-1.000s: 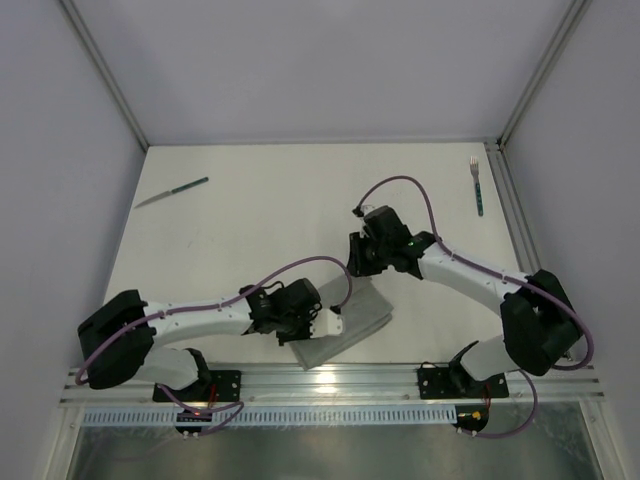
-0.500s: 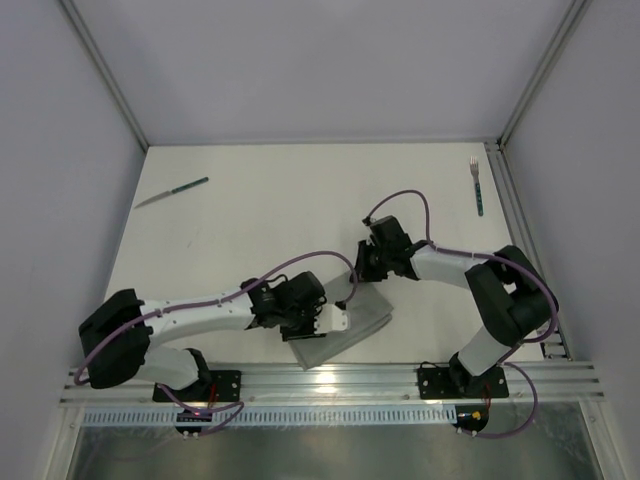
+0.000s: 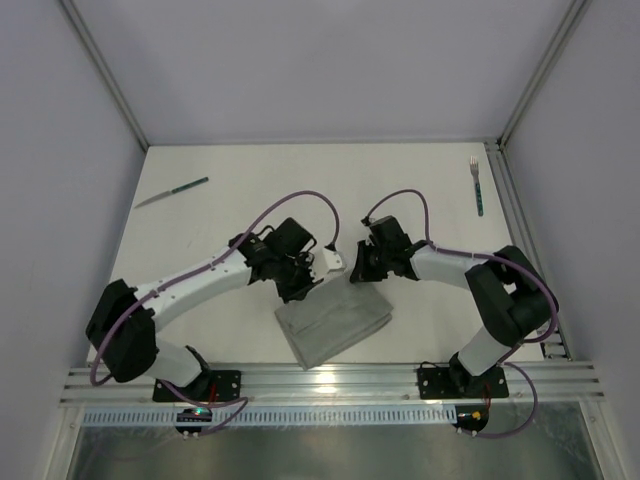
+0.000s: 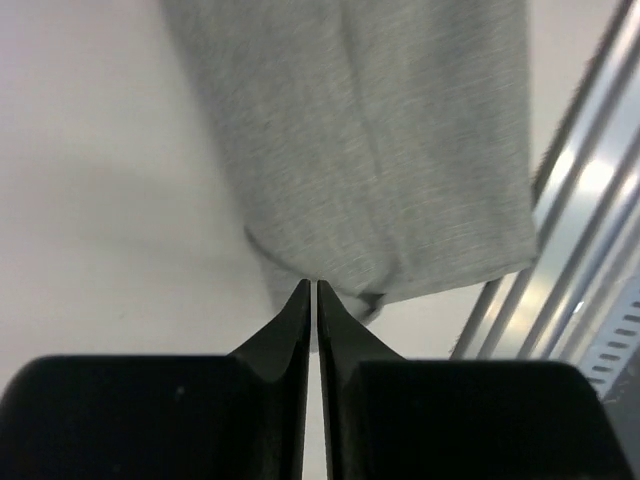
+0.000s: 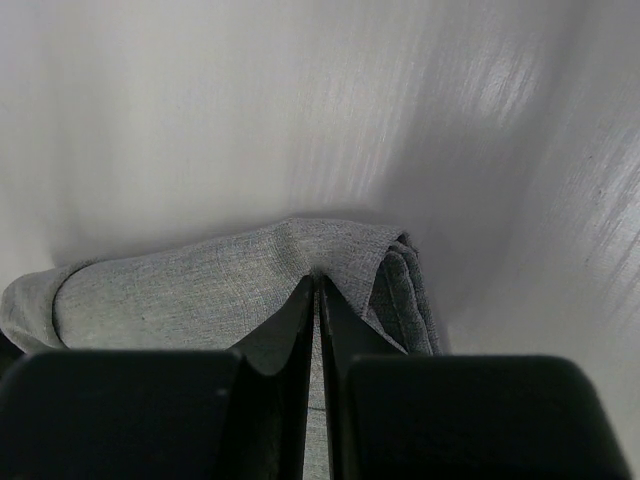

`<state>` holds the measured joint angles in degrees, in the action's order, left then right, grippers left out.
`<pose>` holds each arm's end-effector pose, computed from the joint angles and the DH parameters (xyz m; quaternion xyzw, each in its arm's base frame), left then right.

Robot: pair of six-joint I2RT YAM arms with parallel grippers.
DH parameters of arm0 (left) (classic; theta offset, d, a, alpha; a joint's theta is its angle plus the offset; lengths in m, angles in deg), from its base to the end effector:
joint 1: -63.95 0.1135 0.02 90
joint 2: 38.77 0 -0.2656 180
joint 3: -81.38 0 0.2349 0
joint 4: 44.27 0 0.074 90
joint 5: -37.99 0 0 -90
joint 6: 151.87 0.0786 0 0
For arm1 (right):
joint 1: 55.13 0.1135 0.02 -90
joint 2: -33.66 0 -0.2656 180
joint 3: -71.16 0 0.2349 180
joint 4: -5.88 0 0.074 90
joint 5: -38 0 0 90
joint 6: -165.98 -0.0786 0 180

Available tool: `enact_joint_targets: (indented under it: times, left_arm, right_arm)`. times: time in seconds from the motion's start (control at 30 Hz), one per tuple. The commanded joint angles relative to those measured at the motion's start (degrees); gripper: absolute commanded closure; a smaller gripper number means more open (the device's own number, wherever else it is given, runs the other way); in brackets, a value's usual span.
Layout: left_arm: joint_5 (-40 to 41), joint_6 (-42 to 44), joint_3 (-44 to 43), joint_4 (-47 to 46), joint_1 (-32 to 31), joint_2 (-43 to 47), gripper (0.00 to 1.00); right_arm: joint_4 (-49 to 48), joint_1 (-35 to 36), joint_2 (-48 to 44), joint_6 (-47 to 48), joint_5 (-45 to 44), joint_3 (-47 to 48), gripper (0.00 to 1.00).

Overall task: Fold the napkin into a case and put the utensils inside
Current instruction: Smooth out the 2/3-rectangle-folded napkin at the center of the board.

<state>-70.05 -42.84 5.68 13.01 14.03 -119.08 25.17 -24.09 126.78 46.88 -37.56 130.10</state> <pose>0.1613 -0.2295 0.2252 0.5737 0.7683 -0.2105 0.1907 0.2625 0.1808 0.1261 -0.0553 0.9413 0.2591 0.2093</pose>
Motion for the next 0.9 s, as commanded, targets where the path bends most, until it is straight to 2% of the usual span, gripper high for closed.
enact_joint_targets:
  times: [0.0, 0.17, 0.43, 0.67, 0.87]
  left_arm:
    - [4.9, 4.8, 1.3, 5.2, 4.2, -5.1, 0.94]
    - [6.6, 5.8, 4.8, 0.8, 3.7, -6.7, 0.9]
    - [11.2, 4.8, 12.6, -5.2, -3.2, -6.1, 0.89]
    - [12.9, 4.2, 12.7, -6.3, -4.9, -6.1, 0.89]
    - [13.4, 4.5, 12.1, -6.4, -4.9, -5.7, 0.89]
  right_arm:
    - [1.6, 0.3, -1.0, 1.9, -2.7, 0.7, 0.91]
    - [1.1, 0.2, -1.7, 1.4, -2.7, 0.3, 0.91]
    - [2.6, 0.3, -5.9, 3.7, -4.1, 0.6, 0.91]
    - [6.1, 2.1, -11.2, 4.6, -5.2, 1.1, 0.91]
    - [2.7, -1.4, -9.6, 0.3, -3.8, -4.8, 0.91]
